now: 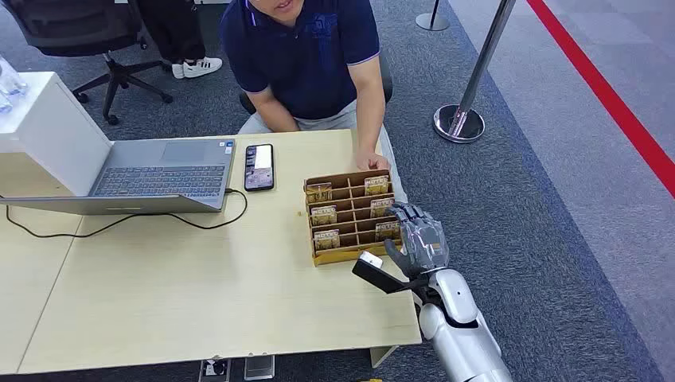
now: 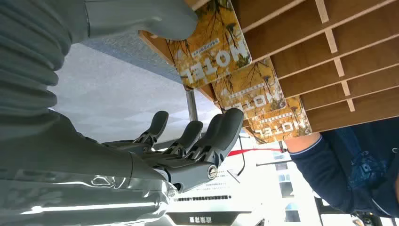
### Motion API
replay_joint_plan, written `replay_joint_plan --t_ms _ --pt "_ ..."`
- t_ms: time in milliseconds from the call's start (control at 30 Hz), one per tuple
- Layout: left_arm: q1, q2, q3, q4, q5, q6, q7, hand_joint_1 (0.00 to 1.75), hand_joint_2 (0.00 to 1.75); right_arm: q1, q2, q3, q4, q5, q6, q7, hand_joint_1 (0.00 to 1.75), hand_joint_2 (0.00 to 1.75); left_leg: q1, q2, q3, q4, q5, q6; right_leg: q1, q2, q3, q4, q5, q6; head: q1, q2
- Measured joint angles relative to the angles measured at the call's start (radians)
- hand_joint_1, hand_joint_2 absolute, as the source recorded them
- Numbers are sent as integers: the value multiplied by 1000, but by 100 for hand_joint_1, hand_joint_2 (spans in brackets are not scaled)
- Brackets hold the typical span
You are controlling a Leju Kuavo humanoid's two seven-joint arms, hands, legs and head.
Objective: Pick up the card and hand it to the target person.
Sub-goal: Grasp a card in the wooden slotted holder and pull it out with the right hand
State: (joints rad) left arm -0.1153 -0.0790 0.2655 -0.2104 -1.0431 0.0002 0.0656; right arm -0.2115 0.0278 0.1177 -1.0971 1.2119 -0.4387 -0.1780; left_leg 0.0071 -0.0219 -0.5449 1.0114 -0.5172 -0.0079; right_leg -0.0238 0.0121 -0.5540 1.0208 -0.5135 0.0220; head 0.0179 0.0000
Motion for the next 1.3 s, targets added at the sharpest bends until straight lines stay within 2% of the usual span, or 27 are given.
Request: replay_joint_plan --t_ms 200,367,500,733,1033,1300 --pt "0 -1 3 0 -1 0 0 0 0 -11 -1 6 4 2 2 0 61 175 0 0 0 0 0 0 0 0 0 0 0 0 1 0" --pt "1 -2 6 0 -1 2 0 0 0 -24 -2 12 14 2 -1 -1 70 175 0 0 0 0 0 0 0 0 0 0 0 0 0 0" --pt "1 -2 6 0 -2 3 0 0 0 -30 -3 15 16 2 1 -1 71 175 0 0 0 0 0 0 0 0 0 0 0 0 0 0" --pt "4 -2 7 0 -5 3 -7 0 0 -35 -9 18 38 2 2 11 55 175 0 0 0 0 0 0 0 0 0 0 0 0 1 0" --pt "7 -4 10 0 -16 6 -10 0 0 -43 -15 14 56 0 -6 12 53 175 0 0 1 0 0 0 0 0 1 0 0 0 0 0" --pt "8 -6 11 0 -20 6 -10 0 0 -42 -18 9 60 0 -7 15 60 175 0 0 1 0 0 0 0 0 1 0 0 0 0 0"
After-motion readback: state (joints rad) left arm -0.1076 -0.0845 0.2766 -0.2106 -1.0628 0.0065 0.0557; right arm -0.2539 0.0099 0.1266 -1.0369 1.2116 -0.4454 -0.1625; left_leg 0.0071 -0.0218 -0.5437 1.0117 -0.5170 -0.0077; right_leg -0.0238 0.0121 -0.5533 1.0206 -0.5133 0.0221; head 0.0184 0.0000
